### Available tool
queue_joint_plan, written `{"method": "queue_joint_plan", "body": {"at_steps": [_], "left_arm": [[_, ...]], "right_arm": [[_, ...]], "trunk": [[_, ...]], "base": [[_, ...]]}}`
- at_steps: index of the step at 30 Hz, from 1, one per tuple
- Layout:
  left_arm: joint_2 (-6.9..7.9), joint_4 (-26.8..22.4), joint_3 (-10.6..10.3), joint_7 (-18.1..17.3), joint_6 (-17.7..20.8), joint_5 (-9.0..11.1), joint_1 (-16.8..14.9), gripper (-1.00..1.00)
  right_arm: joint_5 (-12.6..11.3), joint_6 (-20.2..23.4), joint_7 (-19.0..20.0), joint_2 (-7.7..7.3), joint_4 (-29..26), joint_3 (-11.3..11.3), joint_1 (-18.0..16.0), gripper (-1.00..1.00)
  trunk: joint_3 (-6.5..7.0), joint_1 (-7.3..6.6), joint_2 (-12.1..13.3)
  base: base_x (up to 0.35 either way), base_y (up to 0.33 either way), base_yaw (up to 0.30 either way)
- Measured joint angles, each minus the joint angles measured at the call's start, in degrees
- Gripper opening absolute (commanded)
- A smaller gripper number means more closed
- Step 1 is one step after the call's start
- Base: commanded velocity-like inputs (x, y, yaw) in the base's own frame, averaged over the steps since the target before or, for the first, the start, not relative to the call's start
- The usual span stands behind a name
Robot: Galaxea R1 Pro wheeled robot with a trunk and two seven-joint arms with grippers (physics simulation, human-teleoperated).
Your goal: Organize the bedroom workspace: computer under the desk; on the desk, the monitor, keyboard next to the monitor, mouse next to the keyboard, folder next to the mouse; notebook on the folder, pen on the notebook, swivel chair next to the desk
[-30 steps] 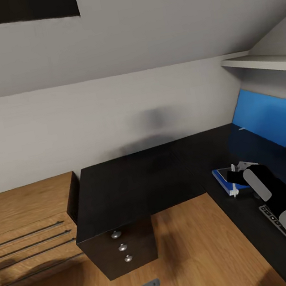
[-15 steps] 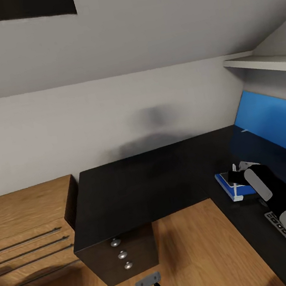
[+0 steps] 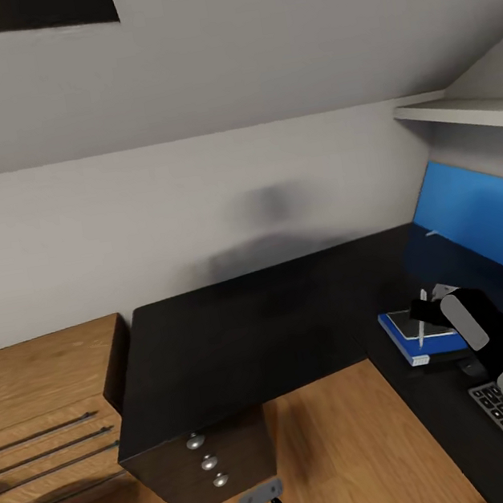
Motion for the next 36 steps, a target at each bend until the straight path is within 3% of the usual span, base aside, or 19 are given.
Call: {"method": "queue_joint_plan", "body": {"at_steps": [12,23,27,32,36], "left_arm": [[0.0,0.0,-0.01,0.09,-0.04,-0.1,0.0,1.0],[0.18,0.0,-1.07,0.1,-0.08,-0.08,0.0,1.0],[0.24,0.0,-1.19,0.14,-0.05,-0.07,0.0,1.0],[0.26,0.0,-1.26,0.15,-0.07,-0.07,0.0,1.0],[0.26,-0.05,-1.46,0.17,-0.1,-0.07,0.0,1.0]], "right_arm": [[0.02,-1.87,-0.07,0.03,1.38,-0.74,0.0,-1.0],[-0.05,-4.19,0.0,0.08,3.6,-4.29,0.0,-1.0],[-0.04,-4.85,0.0,0.08,3.95,-7.82,0.0,-1.0],[-0.07,-5.04,0.06,0.13,5.79,-15.36,0.01,-1.0],[-0.15,-5.02,0.07,0.15,7.56,-20.11,0.01,-1.0]], "trunk": [[0.0,0.0,0.0],[0.0,-0.01,0.0],[0.0,0.01,0.0],[0.0,0.01,0.0],[0.0,0.01,0.0]], "base": [[0.101,-0.036,0.0],[0.131,-0.005,0.0],[0.064,0.0,0.0],[0.015,0.0,0.0],[0.009,0.0,0.0]]}}
